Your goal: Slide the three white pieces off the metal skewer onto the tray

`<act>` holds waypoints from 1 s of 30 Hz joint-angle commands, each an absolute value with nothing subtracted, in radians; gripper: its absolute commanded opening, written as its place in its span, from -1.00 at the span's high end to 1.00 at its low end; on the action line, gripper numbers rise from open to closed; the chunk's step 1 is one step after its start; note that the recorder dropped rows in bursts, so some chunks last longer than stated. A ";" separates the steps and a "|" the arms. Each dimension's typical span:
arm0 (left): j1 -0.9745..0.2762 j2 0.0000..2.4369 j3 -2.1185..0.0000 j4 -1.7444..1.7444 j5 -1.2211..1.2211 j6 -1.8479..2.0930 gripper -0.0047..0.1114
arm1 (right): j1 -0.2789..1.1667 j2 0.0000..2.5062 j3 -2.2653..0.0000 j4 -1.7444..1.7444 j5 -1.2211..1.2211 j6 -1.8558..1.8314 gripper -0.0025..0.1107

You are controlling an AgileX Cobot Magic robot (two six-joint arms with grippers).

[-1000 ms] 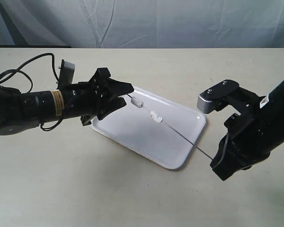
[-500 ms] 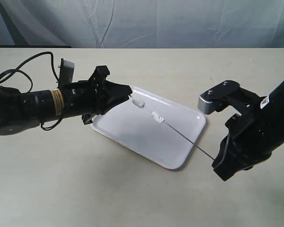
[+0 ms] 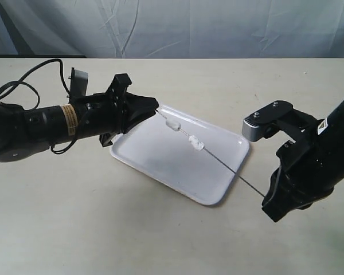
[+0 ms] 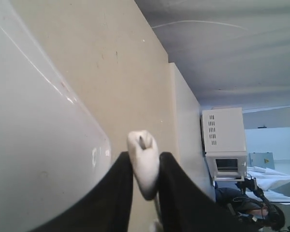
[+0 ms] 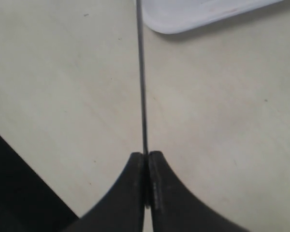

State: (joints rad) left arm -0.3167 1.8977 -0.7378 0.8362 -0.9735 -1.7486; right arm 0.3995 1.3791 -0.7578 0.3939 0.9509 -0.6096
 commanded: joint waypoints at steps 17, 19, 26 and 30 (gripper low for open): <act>-0.320 1.902 -0.750 0.937 -0.834 -1.752 0.59 | 0.398 1.370 -0.754 0.288 1.047 -0.503 0.97; -0.320 1.902 -0.750 0.931 -0.830 -1.752 0.59 | 0.398 1.370 -0.754 0.282 1.057 -0.496 0.97; -0.320 1.902 -0.750 0.883 -0.830 -1.752 0.59 | 0.398 1.370 -0.754 0.273 1.066 -0.496 0.97; -0.320 1.902 -0.750 0.873 -0.830 -1.752 0.59 | 0.398 1.370 -0.754 0.273 1.066 -0.496 0.97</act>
State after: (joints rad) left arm -0.3175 1.8977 -0.7461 0.8910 -0.8333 -1.7548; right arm 0.3995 1.3791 -0.7578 0.2803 1.0623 -0.4986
